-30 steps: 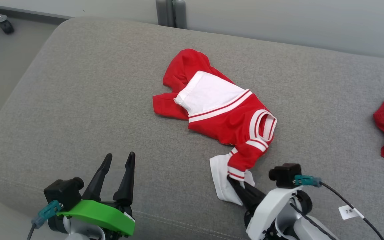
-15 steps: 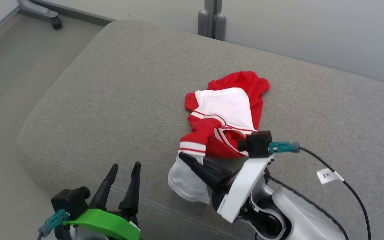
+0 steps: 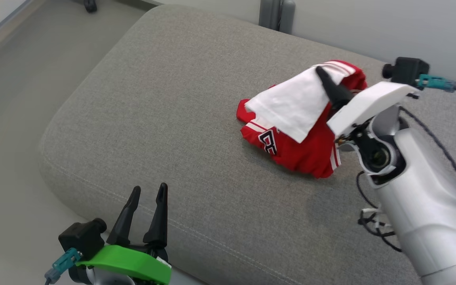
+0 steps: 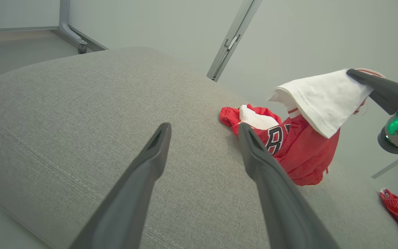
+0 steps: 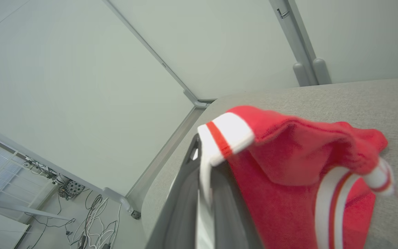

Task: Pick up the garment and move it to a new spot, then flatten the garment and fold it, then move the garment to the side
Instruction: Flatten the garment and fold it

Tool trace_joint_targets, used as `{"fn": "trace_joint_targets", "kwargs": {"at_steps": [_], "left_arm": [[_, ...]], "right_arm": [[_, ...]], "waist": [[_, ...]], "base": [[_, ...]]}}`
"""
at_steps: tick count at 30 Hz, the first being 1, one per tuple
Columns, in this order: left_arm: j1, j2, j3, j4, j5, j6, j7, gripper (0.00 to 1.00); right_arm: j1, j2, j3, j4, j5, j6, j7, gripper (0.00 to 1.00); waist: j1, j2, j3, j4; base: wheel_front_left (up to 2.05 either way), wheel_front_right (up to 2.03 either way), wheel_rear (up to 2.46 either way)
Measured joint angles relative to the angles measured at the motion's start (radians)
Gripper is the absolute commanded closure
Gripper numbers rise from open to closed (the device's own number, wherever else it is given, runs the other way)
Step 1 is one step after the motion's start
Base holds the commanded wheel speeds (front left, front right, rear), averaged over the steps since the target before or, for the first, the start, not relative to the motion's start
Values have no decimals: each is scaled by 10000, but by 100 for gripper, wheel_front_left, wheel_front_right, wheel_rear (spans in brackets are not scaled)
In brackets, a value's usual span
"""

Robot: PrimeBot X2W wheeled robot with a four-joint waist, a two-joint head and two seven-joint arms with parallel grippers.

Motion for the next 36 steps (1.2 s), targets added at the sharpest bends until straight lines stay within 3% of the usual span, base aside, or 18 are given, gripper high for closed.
{"fn": "trace_joint_targets", "kwargs": {"at_steps": [4,13,20,29,36], "left_arm": [[1,-121,13,27,17,-88,0,0],[1,-69,-568,426,92,-523,8,0],[3,184,-491,405,92,-523,8,0],[1,186,-468,299,94,-600,6,0],[-31,165,-485,291,107,-648,6,0]], "right_arm": [[-179,-853,-514,610,-113,-146,-215,100],[455,-1733,-1482,1415,71,-174,-871,100],[737,-1944,-1768,1482,123,-259,-1055,100],[923,-2522,-2385,1570,190,-324,-1384,100],[1250,-2594,-2592,1576,479,-305,-1540,100]], "waist": [[0,0,110,52],[0,0,-165,-133],[0,0,-254,-663],[0,0,-90,-1704],[0,1,108,-2407]], "base": [[0,0,0],[0,0,0],[0,0,0],[0,0,0],[0,0,0]]}}
